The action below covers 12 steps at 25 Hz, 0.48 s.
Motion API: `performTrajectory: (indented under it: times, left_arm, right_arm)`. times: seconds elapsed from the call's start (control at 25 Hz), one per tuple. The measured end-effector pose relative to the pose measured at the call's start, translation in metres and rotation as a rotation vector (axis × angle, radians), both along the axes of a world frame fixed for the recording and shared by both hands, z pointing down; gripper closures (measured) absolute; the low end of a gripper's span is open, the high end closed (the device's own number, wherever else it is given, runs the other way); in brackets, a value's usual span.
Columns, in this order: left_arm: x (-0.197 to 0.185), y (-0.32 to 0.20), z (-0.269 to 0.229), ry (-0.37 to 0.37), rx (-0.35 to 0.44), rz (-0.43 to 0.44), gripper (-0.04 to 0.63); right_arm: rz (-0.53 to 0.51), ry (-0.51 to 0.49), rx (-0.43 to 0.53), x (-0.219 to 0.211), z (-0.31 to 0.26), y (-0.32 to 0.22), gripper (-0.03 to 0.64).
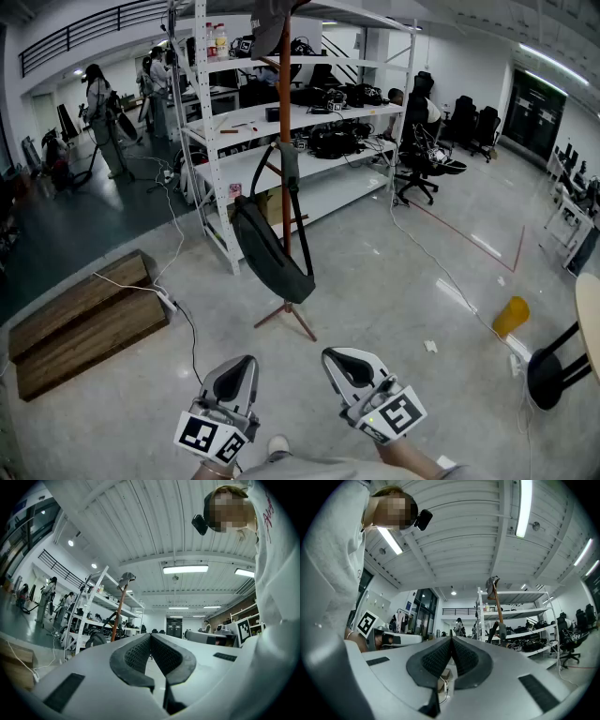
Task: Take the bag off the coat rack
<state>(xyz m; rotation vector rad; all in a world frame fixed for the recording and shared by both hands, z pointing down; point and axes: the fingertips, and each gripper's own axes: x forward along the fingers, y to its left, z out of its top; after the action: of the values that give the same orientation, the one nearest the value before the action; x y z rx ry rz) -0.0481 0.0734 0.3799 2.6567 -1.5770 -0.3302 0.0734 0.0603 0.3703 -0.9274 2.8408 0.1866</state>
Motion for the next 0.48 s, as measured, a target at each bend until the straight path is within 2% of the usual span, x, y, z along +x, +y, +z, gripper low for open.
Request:
performTrajectory:
  times: [0.48]
  left_arm:
    - [-0.0092, -0.0058, 0.0027, 0.009, -0.013, 0.012, 0.577]
  right_arm:
    - [-0.009, -0.033, -0.067, -0.009, 0.0052, -0.0058, 0.598]
